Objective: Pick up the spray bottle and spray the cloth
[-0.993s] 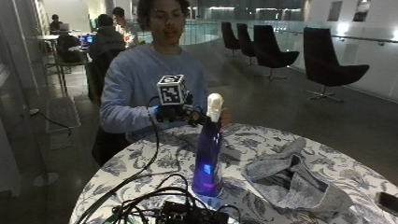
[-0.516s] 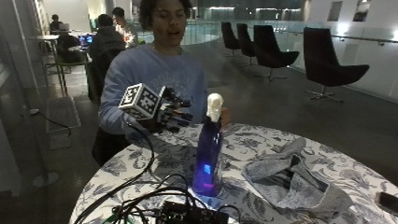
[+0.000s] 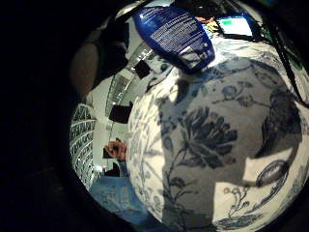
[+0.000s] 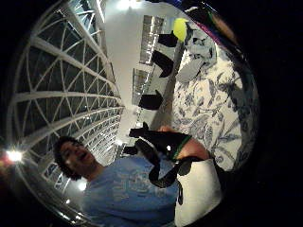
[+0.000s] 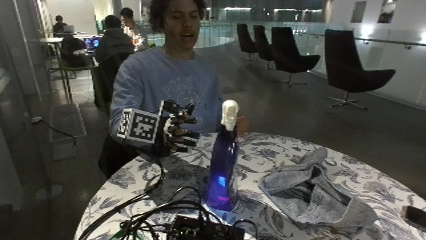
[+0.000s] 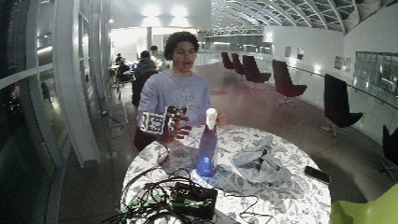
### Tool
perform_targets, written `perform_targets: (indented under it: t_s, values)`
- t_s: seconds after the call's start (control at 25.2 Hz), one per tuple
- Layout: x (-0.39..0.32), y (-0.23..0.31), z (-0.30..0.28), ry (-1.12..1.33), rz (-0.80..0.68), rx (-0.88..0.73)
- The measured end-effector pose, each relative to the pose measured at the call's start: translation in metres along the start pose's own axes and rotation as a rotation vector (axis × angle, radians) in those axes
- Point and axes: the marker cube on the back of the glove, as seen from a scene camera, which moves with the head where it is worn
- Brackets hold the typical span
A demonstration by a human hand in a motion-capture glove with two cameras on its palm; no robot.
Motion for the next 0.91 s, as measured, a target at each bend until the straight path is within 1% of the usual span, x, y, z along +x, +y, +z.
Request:
perform_targets:
  t_s: [0.24,0.48,0.71,0.91]
  values:
    - [0.014,-0.068,0.006,0.136,0.039,0.152]
    - [0.036,-0.124,0.021,0.135,0.182,0.231]
    - [0.054,-0.139,0.036,0.230,0.189,0.240]
    - [0.060,-0.144,0.037,0.232,0.180,0.257]
